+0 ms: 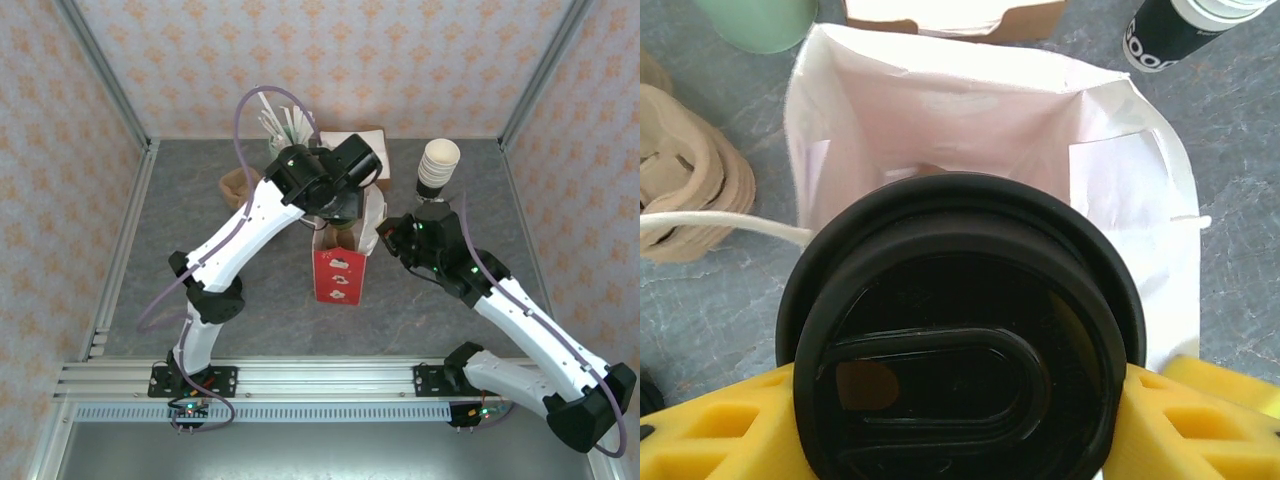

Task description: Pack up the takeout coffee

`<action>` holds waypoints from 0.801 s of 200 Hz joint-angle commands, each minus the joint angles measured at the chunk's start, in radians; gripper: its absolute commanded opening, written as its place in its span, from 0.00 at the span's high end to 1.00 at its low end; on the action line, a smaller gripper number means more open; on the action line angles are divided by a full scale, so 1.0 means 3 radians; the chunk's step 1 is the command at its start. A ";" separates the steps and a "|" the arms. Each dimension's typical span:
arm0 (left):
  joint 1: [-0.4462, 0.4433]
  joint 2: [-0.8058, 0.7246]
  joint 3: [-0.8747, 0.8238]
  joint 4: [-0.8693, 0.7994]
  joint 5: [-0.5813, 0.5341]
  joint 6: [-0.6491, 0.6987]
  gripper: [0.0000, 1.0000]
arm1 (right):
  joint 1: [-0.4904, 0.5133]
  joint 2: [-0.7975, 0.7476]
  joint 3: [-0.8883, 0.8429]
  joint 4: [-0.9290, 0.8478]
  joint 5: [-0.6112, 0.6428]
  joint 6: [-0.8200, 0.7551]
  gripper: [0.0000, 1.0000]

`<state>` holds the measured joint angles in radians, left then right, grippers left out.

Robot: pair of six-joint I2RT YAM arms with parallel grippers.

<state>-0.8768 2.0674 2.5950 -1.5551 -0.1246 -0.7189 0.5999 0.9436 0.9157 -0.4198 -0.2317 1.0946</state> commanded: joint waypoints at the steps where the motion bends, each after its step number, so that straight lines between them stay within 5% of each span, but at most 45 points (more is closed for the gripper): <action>1: 0.0013 0.0107 0.0167 -0.0047 0.0042 -0.0113 0.39 | 0.0026 -0.0071 -0.0076 0.0099 -0.0021 0.0089 1.00; 160: 0.0214 0.0430 -0.0057 0.0097 0.0157 -0.0135 0.39 | 0.0087 -0.0117 -0.0054 0.0123 -0.0076 0.0160 1.00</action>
<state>-0.8215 2.1784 2.5862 -1.5436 -0.0837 -0.7368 0.6178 0.9264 0.9051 -0.3916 -0.2459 1.1267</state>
